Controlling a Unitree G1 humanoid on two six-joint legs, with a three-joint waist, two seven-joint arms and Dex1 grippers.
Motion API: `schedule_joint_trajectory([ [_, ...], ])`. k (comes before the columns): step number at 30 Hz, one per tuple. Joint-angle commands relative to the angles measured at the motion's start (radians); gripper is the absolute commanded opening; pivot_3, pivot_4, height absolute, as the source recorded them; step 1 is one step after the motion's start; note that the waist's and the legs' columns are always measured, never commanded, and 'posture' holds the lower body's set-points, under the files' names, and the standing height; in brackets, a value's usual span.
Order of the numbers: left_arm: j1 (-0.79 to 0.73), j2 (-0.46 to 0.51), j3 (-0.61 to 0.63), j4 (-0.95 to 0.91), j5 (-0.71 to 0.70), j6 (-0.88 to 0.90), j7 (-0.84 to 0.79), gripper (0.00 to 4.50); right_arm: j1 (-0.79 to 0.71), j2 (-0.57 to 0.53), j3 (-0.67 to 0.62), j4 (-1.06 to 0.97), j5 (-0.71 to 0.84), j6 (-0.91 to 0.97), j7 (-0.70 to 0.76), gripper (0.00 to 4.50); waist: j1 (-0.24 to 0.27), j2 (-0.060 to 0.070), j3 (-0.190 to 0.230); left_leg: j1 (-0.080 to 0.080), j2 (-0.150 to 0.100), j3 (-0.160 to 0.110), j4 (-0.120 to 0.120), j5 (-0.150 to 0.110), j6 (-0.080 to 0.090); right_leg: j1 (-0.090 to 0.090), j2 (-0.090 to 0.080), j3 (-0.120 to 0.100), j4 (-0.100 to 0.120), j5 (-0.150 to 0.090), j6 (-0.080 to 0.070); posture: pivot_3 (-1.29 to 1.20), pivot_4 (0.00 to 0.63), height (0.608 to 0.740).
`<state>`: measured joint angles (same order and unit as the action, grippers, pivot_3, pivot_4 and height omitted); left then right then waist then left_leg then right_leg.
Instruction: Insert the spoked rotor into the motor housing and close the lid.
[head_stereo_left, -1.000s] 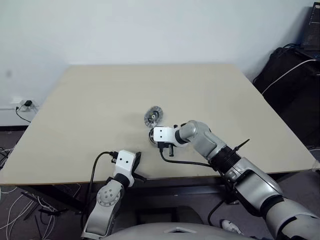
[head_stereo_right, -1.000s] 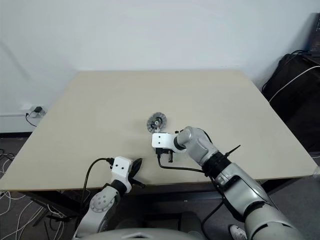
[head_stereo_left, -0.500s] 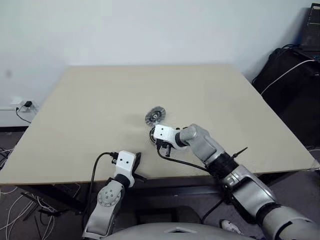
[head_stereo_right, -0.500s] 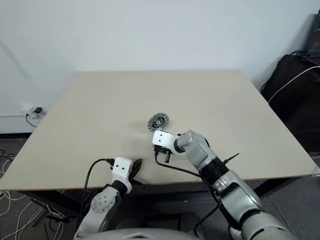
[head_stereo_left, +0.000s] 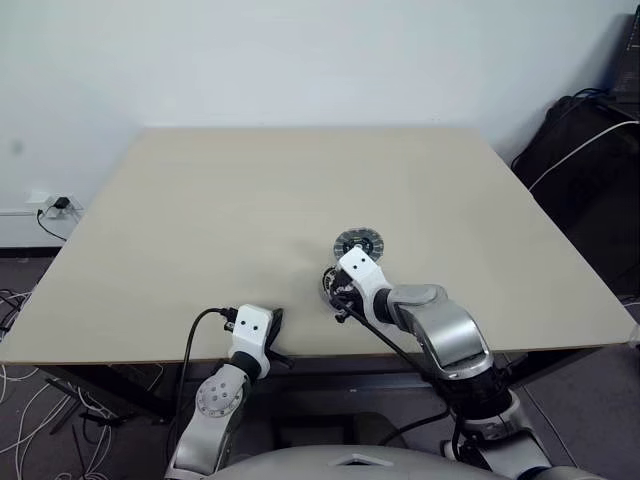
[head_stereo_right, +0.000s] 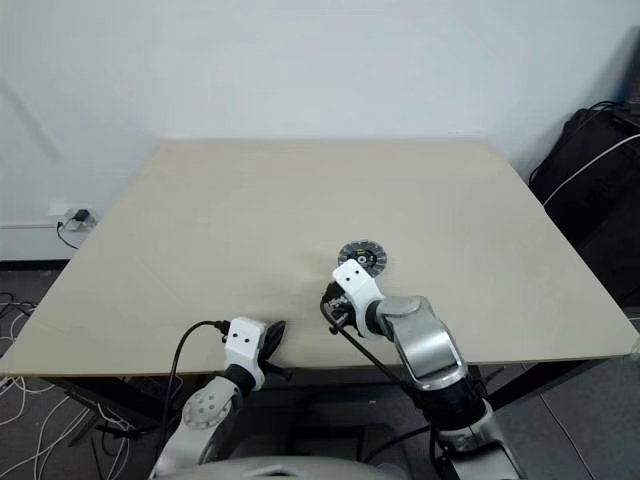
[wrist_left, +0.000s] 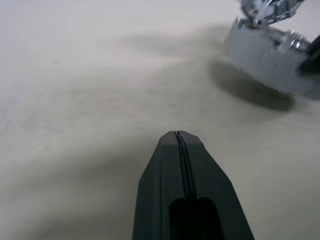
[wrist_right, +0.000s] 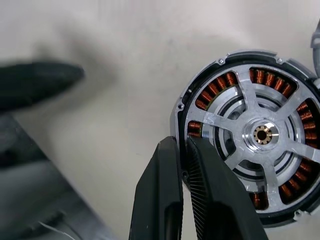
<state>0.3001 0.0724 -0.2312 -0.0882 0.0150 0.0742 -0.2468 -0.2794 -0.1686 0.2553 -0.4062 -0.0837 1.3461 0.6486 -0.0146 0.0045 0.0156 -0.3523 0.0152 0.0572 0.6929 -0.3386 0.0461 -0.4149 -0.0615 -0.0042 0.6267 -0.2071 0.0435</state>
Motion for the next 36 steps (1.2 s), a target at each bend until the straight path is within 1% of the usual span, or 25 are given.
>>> schedule_joint_trajectory([
  [1, -0.015, -0.007, -0.007, -0.012, -0.015, -0.013, -0.007, 0.00, -0.022, 0.077, -0.080, -0.099, 0.024, 0.104, -0.099, 0.02, 0.000, 0.000, 0.000, 0.000, 0.000, 0.000, 0.000, 0.000, 0.000, 0.000, 0.000, 0.000, 0.000, 0.000, 0.000, 0.00, 0.000, 0.740],
  [6, -0.021, -0.005, -0.011, -0.008, -0.014, -0.012, -0.010, 0.00, -0.058, 0.240, -0.189, -0.047, 0.025, 0.207, -0.238, 0.02, -0.002, 0.000, 0.000, -0.001, 0.000, -0.001, 0.000, 0.000, 0.000, 0.000, 0.000, -0.001, 0.000, 0.000, 0.000, 0.00, 0.000, 0.740],
  [11, -0.015, -0.004, -0.007, -0.013, -0.017, -0.012, -0.009, 0.00, -0.102, 0.340, -0.285, 0.047, 0.033, 0.193, -0.346, 0.02, -0.005, 0.002, 0.001, -0.001, -0.001, -0.001, 0.000, 0.000, 0.000, 0.000, 0.000, -0.001, 0.000, 0.000, 0.000, 0.00, 0.000, 0.740],
  [19, -0.008, -0.005, -0.005, -0.018, -0.015, -0.011, -0.002, 0.00, -0.148, 0.439, -0.358, 0.208, 0.084, 0.148, -0.455, 0.02, -0.020, 0.003, 0.001, -0.001, -0.001, -0.002, -0.001, 0.001, -0.001, 0.000, 0.000, -0.001, 0.000, 0.000, 0.000, 0.00, 0.000, 0.740],
  [27, -0.011, -0.003, -0.004, -0.018, -0.013, -0.010, 0.000, 0.00, -0.185, 0.470, -0.359, 0.335, 0.174, 0.082, -0.528, 0.02, -0.024, -0.001, -0.001, 0.006, 0.000, -0.001, -0.001, 0.000, -0.001, 0.006, 0.000, -0.001, 0.000, -0.001, 0.000, 0.00, 0.000, 0.740],
  [29, -0.012, -0.002, -0.003, -0.018, -0.013, -0.010, 0.000, 0.00, -0.194, 0.486, -0.367, 0.355, 0.203, 0.073, -0.543, 0.70, -0.025, -0.001, -0.001, 0.008, 0.002, -0.001, -0.001, 0.001, -0.001, 0.006, 0.000, -0.001, 0.000, -0.001, 0.000, 0.00, 0.000, 0.740],
  [33, -0.012, 0.002, -0.001, -0.022, -0.012, -0.006, 0.000, 0.00, -0.222, 0.517, -0.381, 0.373, 0.282, 0.079, -0.545, 1.96, -0.026, 0.000, -0.002, 0.006, 0.005, 0.000, -0.001, 0.001, -0.001, 0.006, 0.001, 0.000, 0.001, 0.000, 0.000, 0.00, 0.000, 0.740],
  [35, -0.012, 0.005, 0.000, -0.025, -0.013, -0.005, -0.001, 0.00, -0.237, 0.522, -0.390, 0.368, 0.336, 0.086, -0.529, 1.96, -0.026, 0.000, -0.002, 0.006, 0.005, 0.000, -0.002, 0.001, -0.001, 0.006, 0.001, 0.000, 0.001, 0.000, 0.000, 0.00, 0.000, 0.740],
  [36, -0.012, 0.006, 0.001, -0.027, -0.013, -0.004, -0.001, 0.00, -0.241, 0.484, -0.340, 0.352, 0.362, 0.073, -0.492, 1.96, -0.028, 0.000, -0.002, 0.005, 0.005, 0.000, -0.002, 0.001, -0.001, 0.005, 0.001, 0.000, 0.001, 0.000, 0.000, 0.00, 0.000, 0.740],
])
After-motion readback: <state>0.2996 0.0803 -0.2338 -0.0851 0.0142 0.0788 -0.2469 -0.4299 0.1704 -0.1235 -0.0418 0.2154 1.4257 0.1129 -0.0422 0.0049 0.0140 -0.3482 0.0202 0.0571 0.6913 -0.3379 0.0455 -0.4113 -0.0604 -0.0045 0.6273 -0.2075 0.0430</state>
